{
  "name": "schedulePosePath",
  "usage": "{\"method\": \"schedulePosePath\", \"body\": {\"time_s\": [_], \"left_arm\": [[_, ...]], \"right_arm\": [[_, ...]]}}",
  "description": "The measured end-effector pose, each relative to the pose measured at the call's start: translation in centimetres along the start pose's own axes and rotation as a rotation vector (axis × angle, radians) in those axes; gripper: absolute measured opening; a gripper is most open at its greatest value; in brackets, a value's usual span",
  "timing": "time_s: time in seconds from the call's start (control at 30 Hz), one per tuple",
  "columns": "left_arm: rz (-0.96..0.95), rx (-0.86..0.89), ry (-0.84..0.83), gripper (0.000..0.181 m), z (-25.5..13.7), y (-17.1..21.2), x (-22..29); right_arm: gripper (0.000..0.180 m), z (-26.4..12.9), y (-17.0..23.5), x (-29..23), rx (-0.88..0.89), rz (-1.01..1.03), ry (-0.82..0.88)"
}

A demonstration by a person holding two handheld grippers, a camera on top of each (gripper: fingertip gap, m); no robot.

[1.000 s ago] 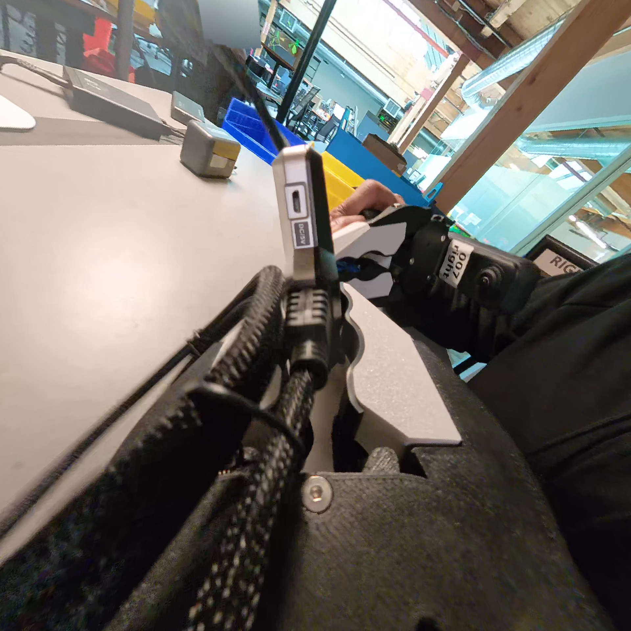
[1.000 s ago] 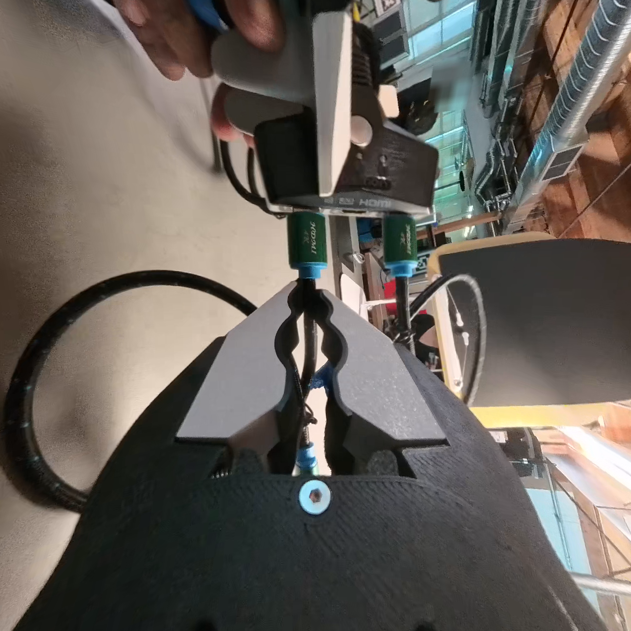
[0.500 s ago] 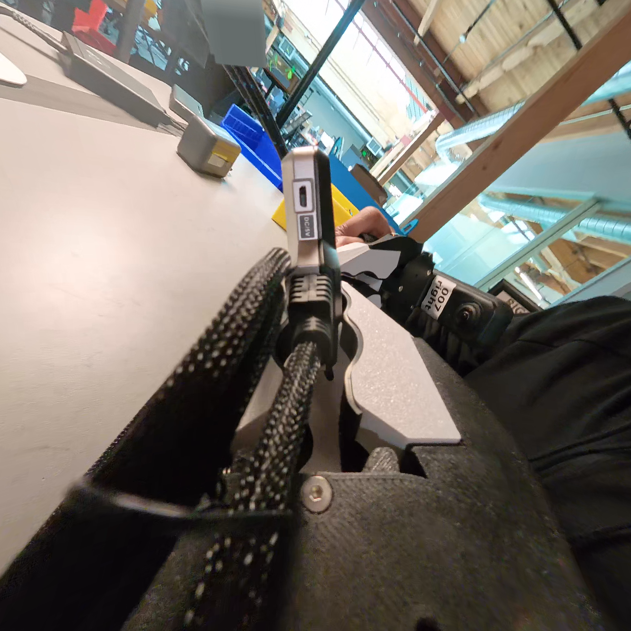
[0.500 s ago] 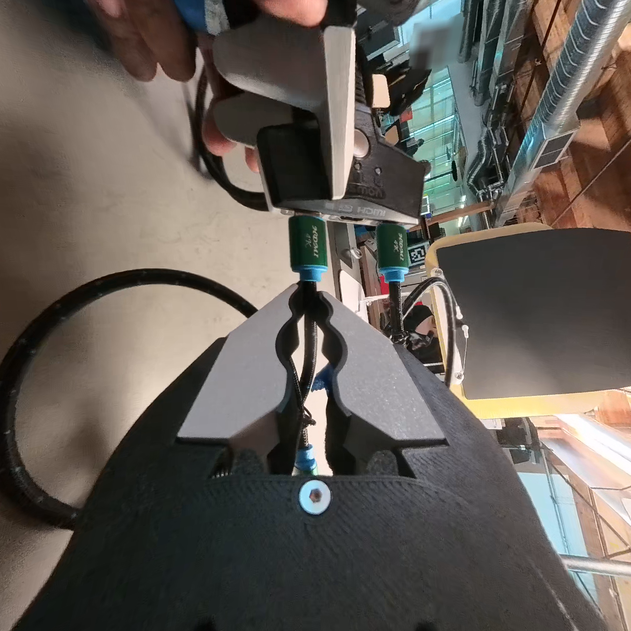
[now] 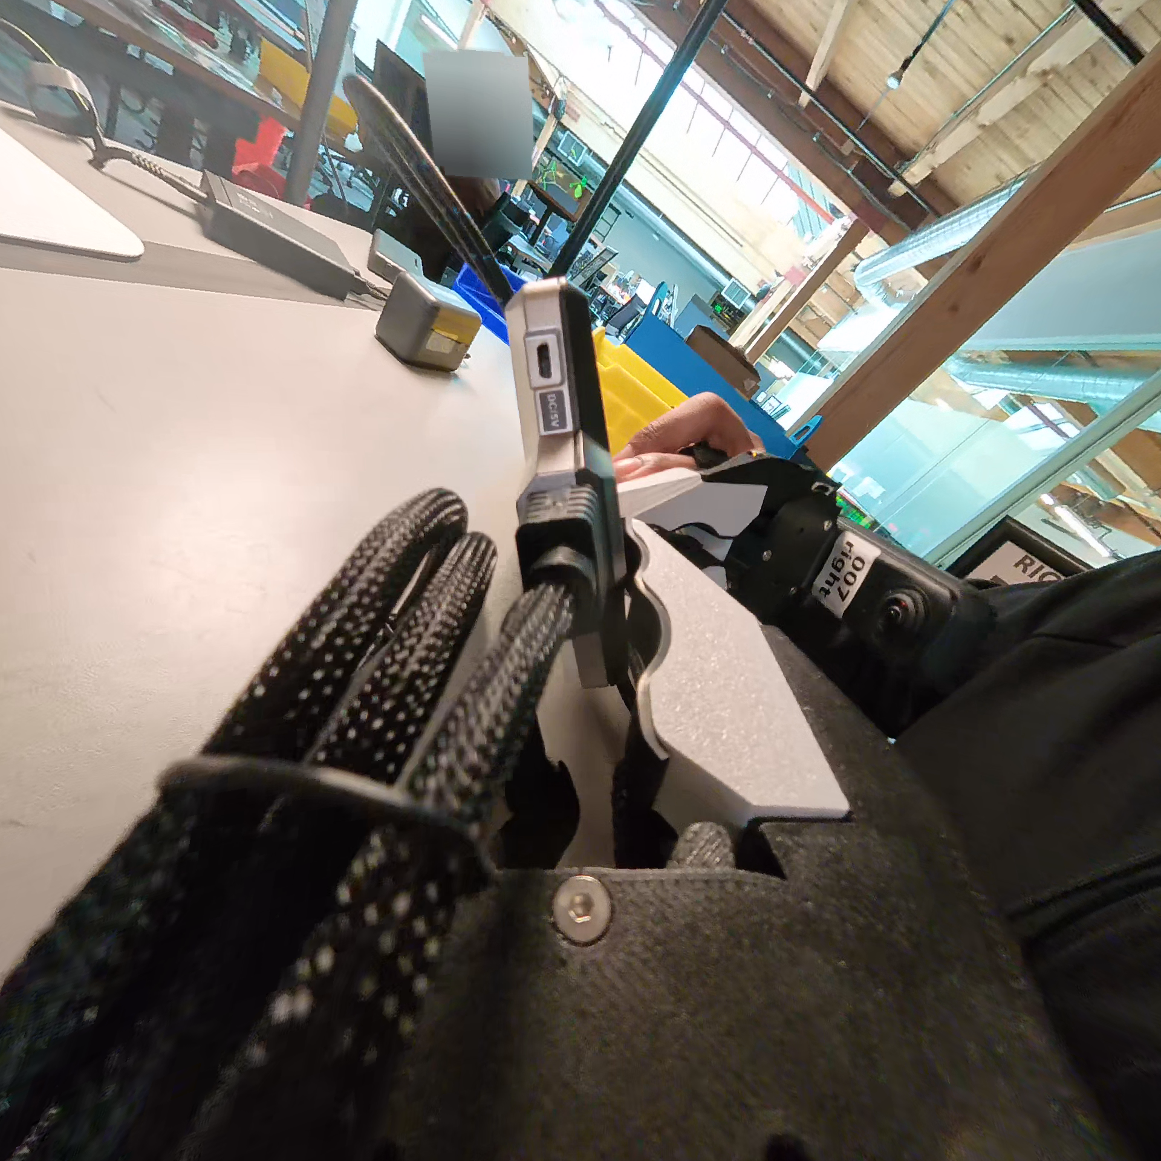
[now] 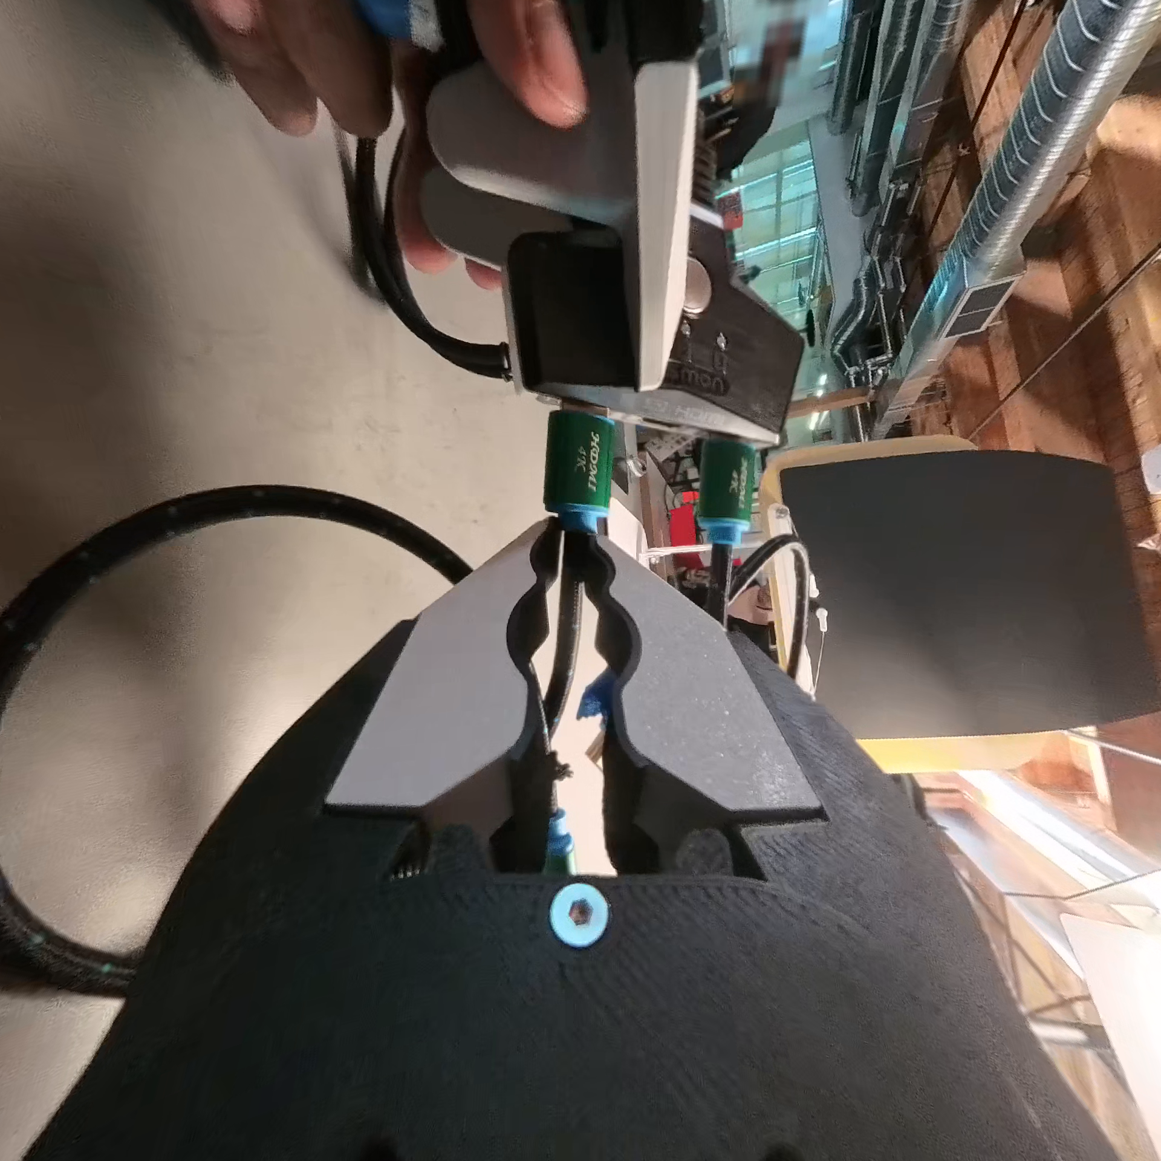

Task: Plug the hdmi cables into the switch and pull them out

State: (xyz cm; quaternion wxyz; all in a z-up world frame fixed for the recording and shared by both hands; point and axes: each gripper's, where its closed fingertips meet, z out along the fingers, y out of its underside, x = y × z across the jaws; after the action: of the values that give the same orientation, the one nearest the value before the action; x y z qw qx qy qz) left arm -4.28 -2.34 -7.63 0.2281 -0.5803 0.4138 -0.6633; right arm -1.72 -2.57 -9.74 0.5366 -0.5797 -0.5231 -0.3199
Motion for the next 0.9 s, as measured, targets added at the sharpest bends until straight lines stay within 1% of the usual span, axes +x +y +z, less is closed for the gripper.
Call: {"method": "schedulePosePath", "body": {"time_s": [0.1, 0.17, 0.27, 0.3, 0.33, 0.37, 0.47, 0.53, 0.57, 0.6, 0.63, 0.73, 0.83, 0.87, 0.9], "left_arm": [[0.022, 0.006, -0.017, 0.025, 0.0, -0.3, 0.0], [-0.002, 0.009, -0.010, 0.025, -0.1, -0.2, -0.1], [0.012, -0.017, 0.030, 0.019, 0.2, 0.1, 0.5], [0.030, -0.014, 0.035, 0.026, 0.2, 0.0, 0.8], [0.035, -0.007, 0.038, 0.026, 0.1, -0.3, 1.0], [0.042, -0.005, 0.033, 0.019, 0.0, -0.4, 1.0], [0.035, -0.028, 0.031, 0.026, -0.2, -0.1, 0.8], [0.031, -0.031, 0.052, 0.018, 0.1, 0.0, 1.1], [0.041, -0.029, 0.056, 0.026, 0.1, -0.1, 1.3], [0.048, -0.026, 0.055, 0.013, 0.0, -0.3, 1.3], [0.057, -0.027, 0.050, 0.026, -0.2, -0.4, 1.2], [0.025, -0.036, 0.061, 0.025, -0.4, -0.1, 0.8], [0.015, -0.069, 0.093, 0.026, -0.1, 0.5, 0.8], [0.029, -0.069, 0.094, 0.018, -0.1, 0.5, 0.8], [0.032, -0.070, 0.087, 0.019, -0.2, 0.4, 0.7]], "right_arm": [[0.009, 0.0, -0.3, -0.2, -0.016, 0.009, -0.021], [0.009, -0.2, -0.4, -0.7, -0.004, -0.010, -0.052], [0.008, -0.6, 0.1, 0.7, 0.004, -0.011, -0.015], [0.009, -0.7, 0.0, 1.1, 0.003, 0.000, -0.006], [0.009, -0.8, -0.2, 1.0, 0.004, 0.013, -0.012], [0.008, -0.8, -0.6, 0.6, 0.006, 0.014, -0.027], [0.007, -0.9, -0.7, -0.1, 0.036, 0.003, -0.068], [0.009, -1.1, -0.2, 0.8, 0.033, 0.014, -0.046], [0.009, -1.1, -0.3, 0.9, 0.034, 0.029, -0.045], [0.008, -1.1, -0.6, 0.7, 0.037, 0.040, -0.055], [0.007, -1.1, -1.0, 0.2, 0.043, 0.040, -0.072], [0.007, -1.1, -1.3, -1.0, 0.070, 0.076, -0.128], [0.008, -1.1, -0.4, -0.3, 0.064, 0.075, -0.117], [0.008, -1.1, -0.6, -0.5, 0.064, 0.086, -0.124], [0.007, -1.1, -0.9, -0.9, 0.064, 0.082, -0.132]]}}
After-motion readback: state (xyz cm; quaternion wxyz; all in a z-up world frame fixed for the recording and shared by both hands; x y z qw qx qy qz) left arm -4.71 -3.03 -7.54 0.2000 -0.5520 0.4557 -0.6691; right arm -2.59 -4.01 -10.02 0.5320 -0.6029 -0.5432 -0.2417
